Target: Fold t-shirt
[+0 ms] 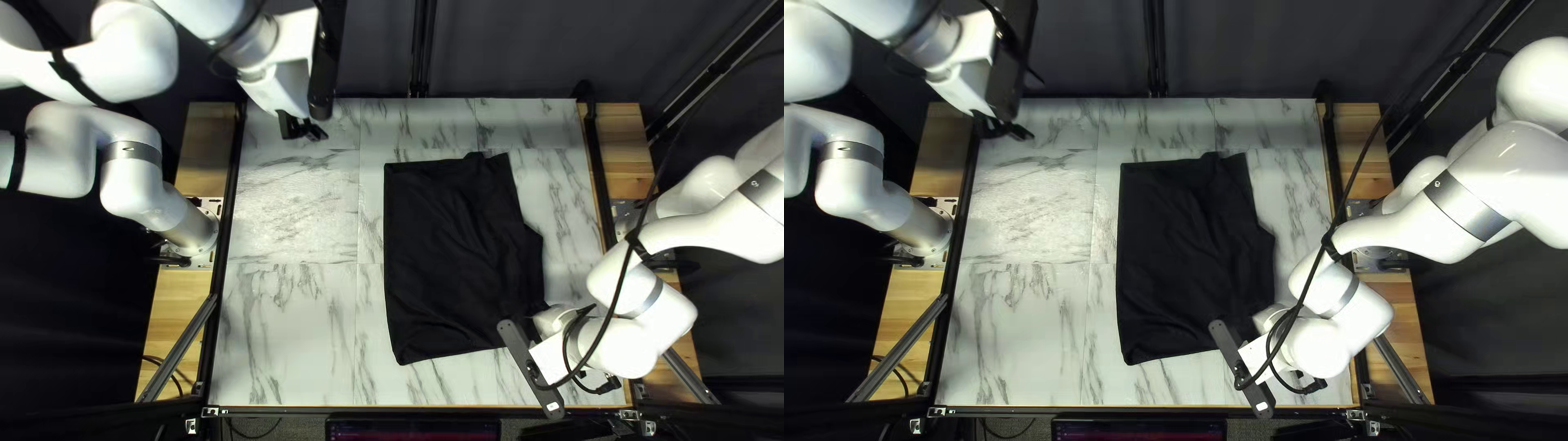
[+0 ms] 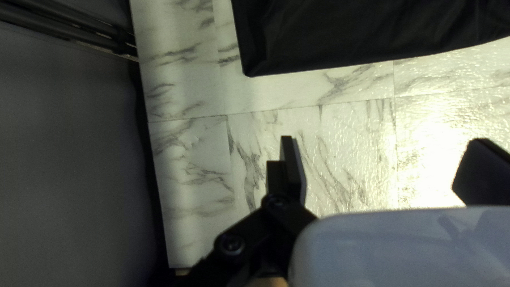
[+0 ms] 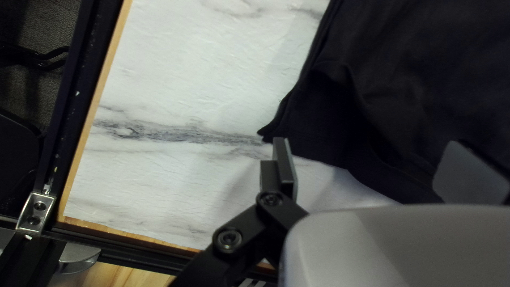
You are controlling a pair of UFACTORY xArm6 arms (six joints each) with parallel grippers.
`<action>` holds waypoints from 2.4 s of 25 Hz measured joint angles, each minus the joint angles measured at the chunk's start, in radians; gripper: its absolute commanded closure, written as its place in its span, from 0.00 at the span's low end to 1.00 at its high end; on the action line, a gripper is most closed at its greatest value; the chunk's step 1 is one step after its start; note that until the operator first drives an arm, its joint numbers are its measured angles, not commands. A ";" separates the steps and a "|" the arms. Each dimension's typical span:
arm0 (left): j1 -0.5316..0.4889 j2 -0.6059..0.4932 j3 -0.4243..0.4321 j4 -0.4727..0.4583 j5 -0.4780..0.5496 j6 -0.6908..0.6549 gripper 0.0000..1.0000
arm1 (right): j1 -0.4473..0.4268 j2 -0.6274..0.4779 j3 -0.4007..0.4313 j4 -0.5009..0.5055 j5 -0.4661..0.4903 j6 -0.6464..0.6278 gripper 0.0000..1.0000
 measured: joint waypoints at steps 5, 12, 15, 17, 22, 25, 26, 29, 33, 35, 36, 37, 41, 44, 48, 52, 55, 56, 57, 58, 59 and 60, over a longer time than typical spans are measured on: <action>0.000 0.000 0.001 0.000 -0.001 -0.001 0.00 | -0.040 -0.145 0.027 -0.013 0.090 -0.066 0.00; 0.000 0.000 0.001 0.000 -0.001 -0.001 0.00 | -0.036 -0.294 -0.026 -0.046 0.287 -0.079 0.00; 0.000 0.000 0.001 0.000 -0.001 -0.001 0.00 | -0.094 -0.420 0.005 -0.027 0.340 -0.123 0.00; 0.000 0.000 0.001 0.000 -0.001 -0.001 0.00 | -0.149 -0.530 0.038 0.001 0.376 -0.158 0.00; 0.000 0.000 0.001 0.000 -0.001 -0.001 0.00 | -0.201 -0.686 0.125 0.056 0.392 -0.171 0.00; -0.012 0.001 0.002 0.000 -0.002 -0.013 0.00 | -0.190 -0.700 0.151 0.059 0.373 -0.152 0.00; -0.033 0.005 0.002 0.005 -0.004 -0.031 0.00 | -0.190 -0.701 0.152 0.059 0.372 -0.151 0.00; -0.123 0.028 -0.004 0.034 -0.015 -0.113 0.00 | -0.189 -0.701 0.153 0.059 0.371 -0.150 0.00; -0.288 0.098 -0.020 0.091 -0.050 -0.272 0.00 | -0.189 -0.701 0.153 0.059 0.371 -0.150 0.00; -0.372 0.157 -0.030 0.120 -0.083 -0.358 0.00 | -0.189 -0.701 0.153 0.059 0.371 -0.150 0.00; -0.409 0.189 -0.035 0.134 -0.103 -0.399 0.00 | -0.189 -0.701 0.153 0.059 0.371 -0.150 0.00; -0.445 0.228 -0.040 0.148 -0.126 -0.442 0.00 | -0.189 -0.701 0.153 0.059 0.371 -0.150 0.00; -0.536 0.373 -0.040 0.202 -0.224 -0.572 0.00 | -0.189 -0.701 0.153 0.059 0.371 -0.150 0.00; -0.569 0.396 -0.019 0.248 -0.221 -0.643 0.00 | -0.189 -0.701 0.153 0.059 0.371 -0.150 0.00; -0.586 0.354 -0.004 0.280 -0.154 -0.681 0.00 | -0.189 -0.701 0.153 0.059 0.371 -0.150 0.00; -0.587 0.352 -0.003 0.282 -0.149 -0.683 0.00 | -0.189 -0.701 0.153 0.059 0.371 -0.150 0.00; -0.588 0.358 0.007 0.283 -0.174 -0.687 0.00 | -0.189 -0.701 0.153 0.059 0.371 -0.150 0.00; -0.590 0.367 0.017 0.288 -0.199 -0.695 0.00 | -0.189 -0.701 0.153 0.059 0.371 -0.150 0.00; -0.595 0.378 0.028 0.297 -0.226 -0.714 0.00 | -0.189 -0.701 0.153 0.059 0.371 -0.150 0.00; -0.606 0.392 0.037 0.311 -0.251 -0.741 0.00 | -0.189 -0.701 0.153 0.059 0.371 -0.150 0.00; -0.621 0.411 0.043 0.329 -0.272 -0.775 0.00 | -0.189 -0.701 0.153 0.059 0.371 -0.150 0.00; -0.639 0.435 0.044 0.350 -0.289 -0.812 0.00 | -0.189 -0.701 0.153 0.059 0.371 -0.150 0.00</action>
